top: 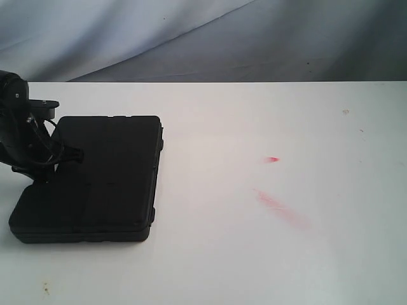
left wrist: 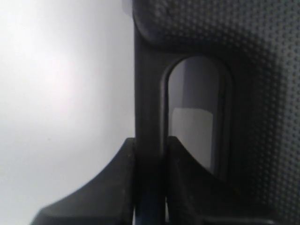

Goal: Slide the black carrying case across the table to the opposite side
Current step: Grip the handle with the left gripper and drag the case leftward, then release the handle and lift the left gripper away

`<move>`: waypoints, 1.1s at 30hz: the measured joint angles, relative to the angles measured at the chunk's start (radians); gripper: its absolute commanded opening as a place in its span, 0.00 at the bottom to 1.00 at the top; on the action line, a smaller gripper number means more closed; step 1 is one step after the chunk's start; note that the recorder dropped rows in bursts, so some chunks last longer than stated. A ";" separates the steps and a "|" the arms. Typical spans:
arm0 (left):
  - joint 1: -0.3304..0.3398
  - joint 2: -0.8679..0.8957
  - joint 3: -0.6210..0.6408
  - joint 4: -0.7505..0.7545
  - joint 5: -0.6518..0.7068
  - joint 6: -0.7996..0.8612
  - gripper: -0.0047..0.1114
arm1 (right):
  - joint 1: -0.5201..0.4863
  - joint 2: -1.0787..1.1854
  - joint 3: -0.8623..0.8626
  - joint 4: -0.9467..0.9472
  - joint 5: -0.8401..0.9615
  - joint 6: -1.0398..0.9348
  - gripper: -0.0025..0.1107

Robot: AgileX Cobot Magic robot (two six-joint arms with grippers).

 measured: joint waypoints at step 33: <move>-0.004 -0.103 0.000 -0.014 0.004 0.036 0.31 | 0.000 0.000 0.000 0.000 0.000 0.000 0.02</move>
